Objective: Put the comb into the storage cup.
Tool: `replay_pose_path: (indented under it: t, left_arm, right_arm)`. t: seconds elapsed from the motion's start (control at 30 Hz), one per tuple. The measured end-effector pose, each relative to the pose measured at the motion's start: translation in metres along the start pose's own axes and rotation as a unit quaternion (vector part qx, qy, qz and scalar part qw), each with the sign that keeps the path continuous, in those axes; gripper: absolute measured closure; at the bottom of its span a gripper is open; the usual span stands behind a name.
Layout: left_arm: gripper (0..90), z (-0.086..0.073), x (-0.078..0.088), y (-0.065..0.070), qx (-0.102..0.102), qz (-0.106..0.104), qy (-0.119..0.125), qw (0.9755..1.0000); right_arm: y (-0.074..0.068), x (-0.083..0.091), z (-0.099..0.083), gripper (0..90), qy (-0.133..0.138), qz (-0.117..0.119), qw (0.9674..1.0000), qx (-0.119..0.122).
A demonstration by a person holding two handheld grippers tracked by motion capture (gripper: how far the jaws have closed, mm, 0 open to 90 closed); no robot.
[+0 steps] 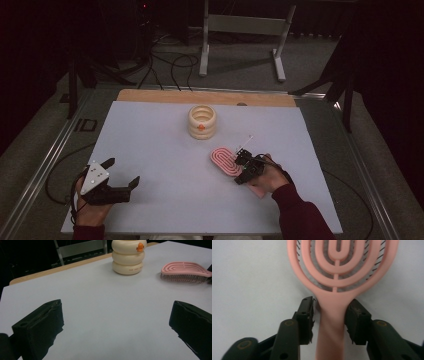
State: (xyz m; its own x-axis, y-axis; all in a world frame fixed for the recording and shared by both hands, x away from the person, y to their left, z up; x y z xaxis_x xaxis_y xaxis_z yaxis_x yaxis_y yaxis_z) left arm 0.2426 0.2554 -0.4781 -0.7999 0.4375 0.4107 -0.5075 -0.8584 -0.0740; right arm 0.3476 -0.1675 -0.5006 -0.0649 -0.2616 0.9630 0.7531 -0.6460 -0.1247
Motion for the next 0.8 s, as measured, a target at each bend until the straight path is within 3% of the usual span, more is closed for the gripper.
replay_pose_path:
  t: [0.5, 0.8]
  left_arm:
    - [0.0, -0.0011, -0.0027, 0.0014, -0.001, 0.000, -0.009, 1.0000]
    - [0.0, -0.0016, -0.0045, 0.0027, -0.004, 0.005, -0.018, 0.9998]
  right_arm:
    - [0.0019, -0.0011, 0.0016, 65.5, -0.007, -0.002, 0.9999, -0.013]
    - [-0.0006, -0.0014, 0.0012, 68.4, -0.006, -0.016, 0.9998, -0.005]
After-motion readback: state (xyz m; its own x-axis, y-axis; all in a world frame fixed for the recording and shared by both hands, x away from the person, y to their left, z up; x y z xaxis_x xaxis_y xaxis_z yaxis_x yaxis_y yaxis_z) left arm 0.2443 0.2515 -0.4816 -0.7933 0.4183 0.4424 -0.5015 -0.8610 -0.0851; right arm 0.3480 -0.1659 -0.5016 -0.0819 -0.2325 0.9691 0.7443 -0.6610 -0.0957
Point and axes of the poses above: each handheld gripper's, and its own axes: x roughly backward along the jaws, z roughly out of its top, y roughly to its right, the point moved 1 cm from there along -x, roughly forward along the jaws, and after that the axes turned 2 degrees about z, right-handed, at the moved point
